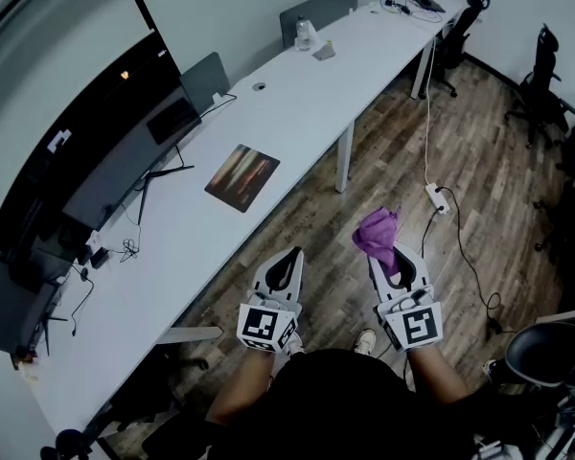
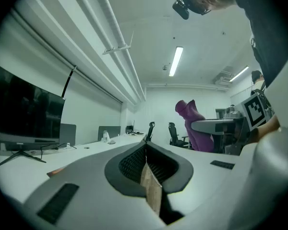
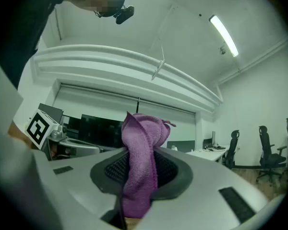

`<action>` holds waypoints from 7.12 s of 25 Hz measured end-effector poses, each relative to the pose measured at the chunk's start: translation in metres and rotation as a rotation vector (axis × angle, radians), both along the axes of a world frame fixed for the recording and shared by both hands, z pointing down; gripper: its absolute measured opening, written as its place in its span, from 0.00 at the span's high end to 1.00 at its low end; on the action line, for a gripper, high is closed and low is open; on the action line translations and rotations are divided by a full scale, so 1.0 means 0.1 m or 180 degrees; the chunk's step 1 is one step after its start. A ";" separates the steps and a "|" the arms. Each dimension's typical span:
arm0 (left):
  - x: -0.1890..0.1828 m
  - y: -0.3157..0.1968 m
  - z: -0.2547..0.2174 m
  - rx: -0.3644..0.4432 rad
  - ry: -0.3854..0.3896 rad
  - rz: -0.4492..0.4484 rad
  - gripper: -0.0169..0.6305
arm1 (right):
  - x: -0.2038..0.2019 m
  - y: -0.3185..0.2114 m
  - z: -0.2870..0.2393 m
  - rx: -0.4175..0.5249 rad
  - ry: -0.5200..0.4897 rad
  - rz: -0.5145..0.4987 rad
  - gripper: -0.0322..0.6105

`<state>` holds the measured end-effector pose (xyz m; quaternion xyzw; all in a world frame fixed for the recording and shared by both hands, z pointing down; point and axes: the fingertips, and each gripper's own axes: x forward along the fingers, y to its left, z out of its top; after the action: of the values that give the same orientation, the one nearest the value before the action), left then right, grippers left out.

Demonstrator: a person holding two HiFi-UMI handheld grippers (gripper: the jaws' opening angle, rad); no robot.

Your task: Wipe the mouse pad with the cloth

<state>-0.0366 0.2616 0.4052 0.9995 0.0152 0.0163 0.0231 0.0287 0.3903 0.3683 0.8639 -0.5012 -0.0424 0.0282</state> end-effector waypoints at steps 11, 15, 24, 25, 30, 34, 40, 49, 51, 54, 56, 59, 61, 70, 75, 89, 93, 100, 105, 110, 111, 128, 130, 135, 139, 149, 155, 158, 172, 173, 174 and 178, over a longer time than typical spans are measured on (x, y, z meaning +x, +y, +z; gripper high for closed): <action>-0.03 -0.23 -0.01 0.0074 -0.0001 0.0050 0.94 | -0.01 -0.18 -0.07 0.0176 0.0004 0.0115 0.77; -0.08 -0.40 -0.01 0.0079 0.0034 0.0036 0.94 | -0.01 -0.28 -0.13 0.0289 -0.0008 0.0213 0.76; -0.28 -0.93 -0.06 0.0144 0.0112 0.0124 0.94 | -0.23 -0.75 -0.04 0.0133 -0.0006 0.0215 0.76; -0.32 -0.98 -0.05 0.0158 0.0098 0.0146 0.94 | -0.26 -0.78 -0.02 0.0125 -0.0016 0.0242 0.76; -0.48 -1.14 0.04 0.0136 0.0063 0.0211 0.94 | -0.37 -0.83 0.05 0.0038 -0.0031 0.0388 0.76; -0.49 -1.18 0.14 0.0087 -0.0003 0.0245 0.94 | -0.28 -0.83 0.08 -0.0014 -0.0071 0.0434 0.76; -0.35 -1.32 0.15 0.0066 -0.0015 0.0149 0.94 | -0.08 -0.92 0.18 -0.0041 -0.0131 0.0422 0.76; 0.17 -1.60 0.16 0.0159 -0.0175 -0.0001 0.94 | 0.53 -1.24 0.31 -0.0068 -0.0249 0.0230 0.76; 0.31 -1.63 0.20 0.0156 -0.0220 -0.0029 0.94 | 0.71 -1.30 0.36 -0.0097 -0.0291 0.0173 0.76; 0.52 -1.68 0.27 0.0173 -0.0296 -0.0087 0.94 | 0.96 -1.41 0.43 -0.0131 -0.0350 0.0068 0.76; 0.65 -1.73 0.30 0.0179 -0.0333 -0.0142 0.94 | 1.12 -1.49 0.47 -0.0135 -0.0374 -0.0005 0.76; 0.85 -1.81 0.35 0.0184 -0.0383 -0.0242 0.94 | 1.37 -1.60 0.52 -0.0165 -0.0385 -0.0092 0.76; 0.95 -1.85 0.38 0.0187 -0.0419 -0.0316 0.94 | 1.51 -1.64 0.56 -0.0192 -0.0404 -0.0141 0.76; 1.14 -1.97 0.53 0.0022 -0.0555 -0.0702 0.94 | 1.91 -1.88 0.72 -0.0327 -0.0556 -0.0492 0.76; 1.14 -2.06 0.59 -0.0027 -0.0623 -0.0822 0.94 | 2.00 -2.12 0.74 -0.0343 -0.0572 -0.0637 0.76; 1.00 -2.98 0.43 -0.0115 -0.0418 -0.1187 0.94 | 1.84 -3.37 0.63 -0.0328 -0.0547 -0.1053 0.76; 0.89 -3.21 0.45 -0.0135 -0.0396 -0.1255 0.94 | 1.73 -3.71 0.59 -0.0328 -0.0573 -0.1163 0.76; 0.62 -3.55 0.51 -0.0042 -0.0438 -0.1381 0.94 | 1.47 -4.18 0.65 -0.0528 -0.0624 -0.1338 0.76; 0.38 -3.80 0.44 -0.0029 -0.0379 -0.1561 0.94 | 1.25 -4.45 0.69 -0.0592 -0.0594 -0.1517 0.75; 0.34 -3.91 0.44 -0.0106 -0.0347 -0.1703 0.94 | 1.18 -4.74 0.69 -0.0624 -0.0556 -0.1728 0.75; 0.34 -3.91 0.46 -0.0103 -0.0362 -0.1720 0.94 | 1.18 -4.78 0.68 -0.0636 -0.0543 -0.1765 0.75; 0.41 -4.05 0.42 -0.0030 -0.0448 -0.2267 0.94 | 0.96 -5.14 1.10 -0.0981 -0.0779 -0.2485 0.75; 0.38 -4.07 0.45 -0.0050 -0.0435 -0.2343 0.94 | 0.94 -5.20 1.15 -0.1004 -0.0787 -0.2554 0.75; 0.29 -4.07 0.55 -0.0136 -0.0518 -0.2497 0.94 | 0.86 -5.30 1.36 -0.1207 -0.0812 -0.2686 0.75; 0.16 -4.09 0.68 -0.0258 -0.0557 -0.2631 0.94 | 0.77 -5.37 1.52 -0.1341 -0.0891 -0.2810 0.75; -0.11 -4.14 1.01 -0.0505 -0.0687 -0.2908 0.94 | 0.62 -5.56 1.97 -0.1607 -0.1060 -0.2804 0.74; -0.20 -4.11 1.19 -0.0668 -0.0773 -0.2972 0.94 | 0.55 -5.61 2.36 -0.1914 -0.1281 -0.2738 0.74; -0.25 -4.10 1.23 -0.0702 -0.0789 -0.3016 0.94 | 0.49 -5.65 2.50 -0.2004 -0.1328 -0.2732 0.74; -0.33 -4.17 1.37 -0.0784 -0.0828 -0.3082 0.94 | 0.30 -5.74 3.01 -0.2478 -0.1270 -0.2686 0.74; -0.33 -4.16 1.37 -0.0792 -0.0829 -0.3087 0.94 | 0.29 -5.74 3.03 -0.2500 -0.1263 -0.2686 0.74; -0.34 -4.16 1.39 -0.0799 -0.0834 -0.3095 0.94 | 0.29 -5.75 3.04 -0.2518 -0.1258 -0.2684 0.74; -0.36 -4.14 1.46 -0.0838 -0.0879 -0.3121 0.94 | 0.30 -5.77 3.08 -0.2537 -0.1296 -0.2637 0.74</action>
<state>-0.0727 -0.1527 0.5508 0.8664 -0.4556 0.1331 0.1551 0.0584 -0.1866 0.6762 0.5107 -0.7682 0.3070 0.2341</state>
